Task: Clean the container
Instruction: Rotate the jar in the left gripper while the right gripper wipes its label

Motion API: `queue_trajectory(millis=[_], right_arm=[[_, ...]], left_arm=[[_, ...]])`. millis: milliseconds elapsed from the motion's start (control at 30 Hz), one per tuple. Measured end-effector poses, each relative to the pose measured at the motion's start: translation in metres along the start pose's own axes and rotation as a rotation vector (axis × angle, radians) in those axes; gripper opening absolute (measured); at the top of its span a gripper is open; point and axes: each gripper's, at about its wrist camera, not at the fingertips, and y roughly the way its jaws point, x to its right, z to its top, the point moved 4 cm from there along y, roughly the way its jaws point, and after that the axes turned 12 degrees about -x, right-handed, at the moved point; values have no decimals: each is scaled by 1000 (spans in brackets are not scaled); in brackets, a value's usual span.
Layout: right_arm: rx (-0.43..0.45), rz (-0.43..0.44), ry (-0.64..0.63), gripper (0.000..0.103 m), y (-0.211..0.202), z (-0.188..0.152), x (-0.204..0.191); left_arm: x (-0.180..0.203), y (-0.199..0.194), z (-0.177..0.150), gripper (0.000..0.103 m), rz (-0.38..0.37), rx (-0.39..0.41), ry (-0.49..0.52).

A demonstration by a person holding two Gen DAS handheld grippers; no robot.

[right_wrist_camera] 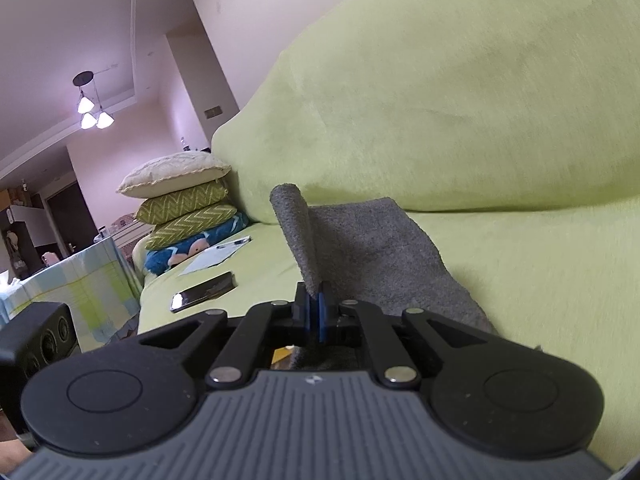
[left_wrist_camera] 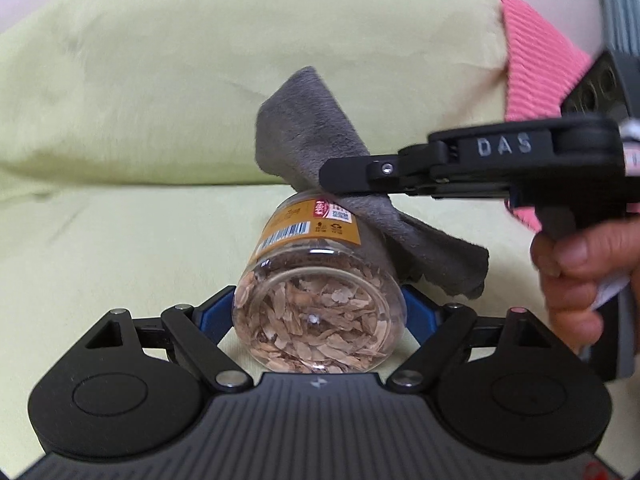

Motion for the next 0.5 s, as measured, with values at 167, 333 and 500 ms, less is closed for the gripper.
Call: queue_trajectory(millis=[167, 333, 500], right_arm=[[-75, 140, -55, 4, 3, -11, -25], [-65, 106, -84, 1, 5, -8, -25], [9, -17, 7, 1, 6, 0, 2]], left_arm=[[11, -7, -14, 85, 139, 0, 183], [17, -7, -17, 85, 175, 4, 246], [22, -7, -16, 85, 189, 9, 254]])
